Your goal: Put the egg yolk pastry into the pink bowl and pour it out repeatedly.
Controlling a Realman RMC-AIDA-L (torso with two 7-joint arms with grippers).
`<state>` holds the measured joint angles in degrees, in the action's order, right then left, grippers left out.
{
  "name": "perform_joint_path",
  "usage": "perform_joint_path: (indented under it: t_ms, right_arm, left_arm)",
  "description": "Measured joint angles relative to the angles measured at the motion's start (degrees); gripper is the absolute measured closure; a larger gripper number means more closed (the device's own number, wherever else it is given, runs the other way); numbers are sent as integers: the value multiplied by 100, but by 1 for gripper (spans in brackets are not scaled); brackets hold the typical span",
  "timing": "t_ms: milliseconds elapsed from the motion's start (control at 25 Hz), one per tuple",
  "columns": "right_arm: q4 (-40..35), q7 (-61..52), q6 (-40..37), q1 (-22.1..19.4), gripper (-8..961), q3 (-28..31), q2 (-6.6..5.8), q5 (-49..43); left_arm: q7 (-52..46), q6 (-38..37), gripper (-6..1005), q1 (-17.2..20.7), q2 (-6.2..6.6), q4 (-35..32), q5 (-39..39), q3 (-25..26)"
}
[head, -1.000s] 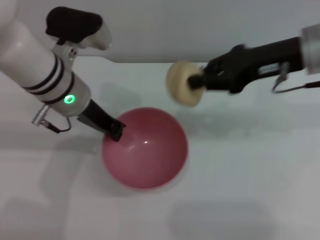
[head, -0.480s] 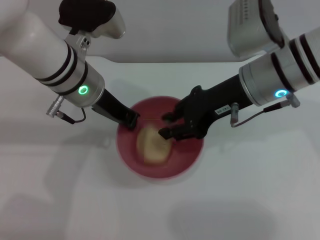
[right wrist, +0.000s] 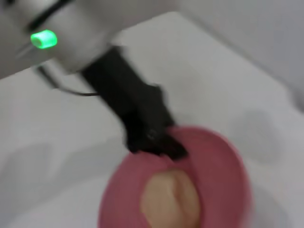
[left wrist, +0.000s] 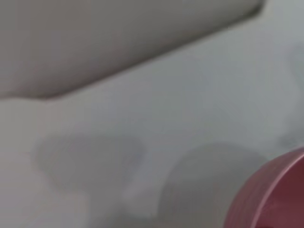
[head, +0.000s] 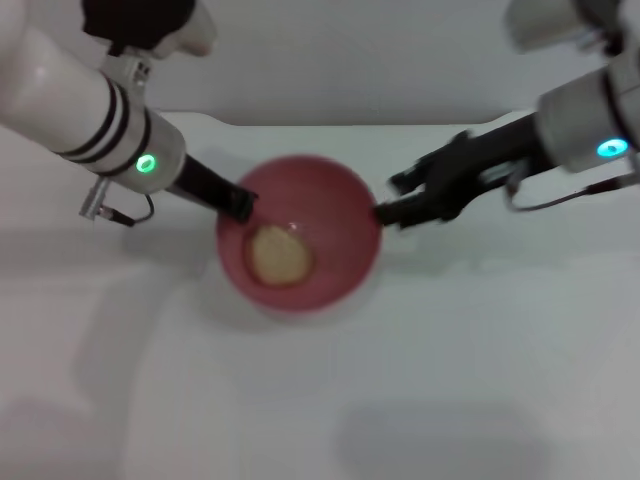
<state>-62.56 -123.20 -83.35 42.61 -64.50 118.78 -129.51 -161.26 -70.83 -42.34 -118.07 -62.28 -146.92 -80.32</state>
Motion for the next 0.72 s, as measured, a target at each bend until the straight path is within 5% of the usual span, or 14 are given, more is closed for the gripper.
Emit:
perform_joint_path:
  t_ms: [360,600,720]
  right_arm:
    - [-88,-796,-206,-378,462,1754,-43,-1163]
    - [-67,-794,-194,-673,462,2615,-38,-1166]
    - [-62,-786,-202,-751,462,2805,-32,-1157]
  left_arm:
    - [695,1228,1001,855,-8,-850,519,-62]
    - [2261,2782,1001,2040,7,-1719,1836,-727]
    - [2770,3265,1001,2341,8,-1903,2005,-1077]
